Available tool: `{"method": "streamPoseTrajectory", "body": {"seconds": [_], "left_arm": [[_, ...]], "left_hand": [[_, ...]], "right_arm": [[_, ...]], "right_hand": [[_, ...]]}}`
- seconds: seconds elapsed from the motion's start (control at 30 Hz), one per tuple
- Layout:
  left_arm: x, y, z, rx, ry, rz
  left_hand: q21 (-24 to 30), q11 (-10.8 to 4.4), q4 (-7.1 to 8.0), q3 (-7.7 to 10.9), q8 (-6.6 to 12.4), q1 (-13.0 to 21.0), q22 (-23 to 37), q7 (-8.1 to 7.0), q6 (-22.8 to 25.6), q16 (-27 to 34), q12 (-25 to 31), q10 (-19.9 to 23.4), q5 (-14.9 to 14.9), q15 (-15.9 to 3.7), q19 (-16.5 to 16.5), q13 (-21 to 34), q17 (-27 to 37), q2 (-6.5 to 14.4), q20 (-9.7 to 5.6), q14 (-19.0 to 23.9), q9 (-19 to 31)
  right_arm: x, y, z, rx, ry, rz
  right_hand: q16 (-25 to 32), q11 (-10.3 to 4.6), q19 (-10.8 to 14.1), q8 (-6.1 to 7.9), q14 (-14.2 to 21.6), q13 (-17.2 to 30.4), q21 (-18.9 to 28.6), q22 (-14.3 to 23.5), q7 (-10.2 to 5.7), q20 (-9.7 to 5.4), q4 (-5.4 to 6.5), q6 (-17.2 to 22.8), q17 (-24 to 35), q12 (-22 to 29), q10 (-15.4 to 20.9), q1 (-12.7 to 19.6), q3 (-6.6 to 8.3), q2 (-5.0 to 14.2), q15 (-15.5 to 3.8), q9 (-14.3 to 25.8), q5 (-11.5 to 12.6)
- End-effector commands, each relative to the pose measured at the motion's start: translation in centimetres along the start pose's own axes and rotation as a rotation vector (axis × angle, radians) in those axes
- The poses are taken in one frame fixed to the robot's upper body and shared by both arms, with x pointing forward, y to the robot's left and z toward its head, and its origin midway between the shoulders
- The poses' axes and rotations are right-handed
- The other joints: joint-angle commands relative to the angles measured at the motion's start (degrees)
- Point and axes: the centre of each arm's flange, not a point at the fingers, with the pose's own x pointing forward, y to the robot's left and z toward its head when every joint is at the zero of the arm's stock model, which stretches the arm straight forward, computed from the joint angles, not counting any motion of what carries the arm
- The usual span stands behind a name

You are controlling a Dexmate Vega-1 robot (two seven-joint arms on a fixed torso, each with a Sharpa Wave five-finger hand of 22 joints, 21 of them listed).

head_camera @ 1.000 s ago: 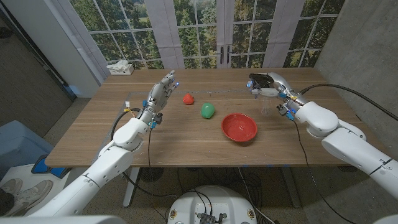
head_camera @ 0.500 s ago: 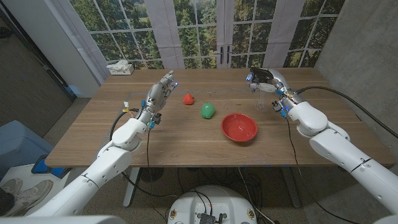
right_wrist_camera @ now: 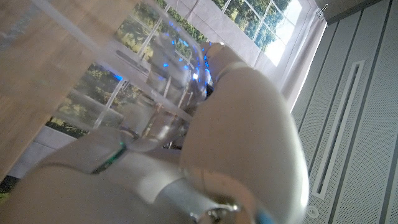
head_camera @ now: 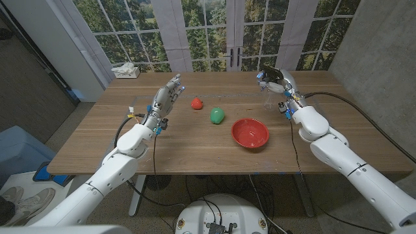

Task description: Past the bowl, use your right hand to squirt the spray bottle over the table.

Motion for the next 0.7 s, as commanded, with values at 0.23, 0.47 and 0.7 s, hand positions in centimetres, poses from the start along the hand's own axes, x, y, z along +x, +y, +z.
{"method": "streamPoseTrajectory", "body": {"seconds": [0.23,0.47,0.7], "left_arm": [[0.0,0.0,-0.3,-0.003,0.001,0.014],[0.0,-0.2,-0.3,-0.001,0.003,0.017],[0.0,-0.4,-0.2,0.002,0.005,0.019]], "left_hand": [[0.03,-0.03,-0.26,0.02,-0.04,0.54,0.06,-0.33,-0.04,0.1,0.06,-0.31,0.0,-2.5,-0.33,0.11,0.11,0.06,-1.53,-0.9,0.2],[0.03,-0.01,-0.26,-0.02,-0.04,0.56,0.06,-0.31,-0.03,0.1,0.07,-0.31,-0.01,-2.5,-0.34,0.11,0.11,0.07,-1.58,-0.91,0.2],[0.04,0.0,-0.27,-0.06,-0.04,0.59,0.06,-0.26,-0.04,0.12,0.07,-0.31,-0.01,-2.46,-0.33,0.11,0.11,0.07,-1.57,-0.89,0.2]], "right_arm": [[2.1,0.2,-2.6,0.023,0.018,-0.164],[2.6,0.1,-3.9,0.03,0.031,-0.233],[3.2,0.0,-5.2,0.008,0.062,-0.261]], "right_hand": [[21.29,-0.3,2.01,0.18,1.17,0.19,-0.23,-0.6,-0.22,-9.4,-0.09,0.58,9.6,0.33,0.17,3.88,0.62,3.91,-7.96,0.34,0.41],[21.15,-0.34,1.78,0.32,1.07,-0.11,-0.18,-1.06,-0.17,-9.37,-0.1,0.58,9.56,0.25,0.3,3.79,0.68,3.99,-8.02,0.72,0.49],[21.19,-0.62,1.78,0.47,1.22,-0.17,-0.05,-1.33,-0.25,-9.37,-0.12,0.61,9.56,0.23,0.22,3.73,0.64,4.04,-8.04,1.05,0.48]]}}
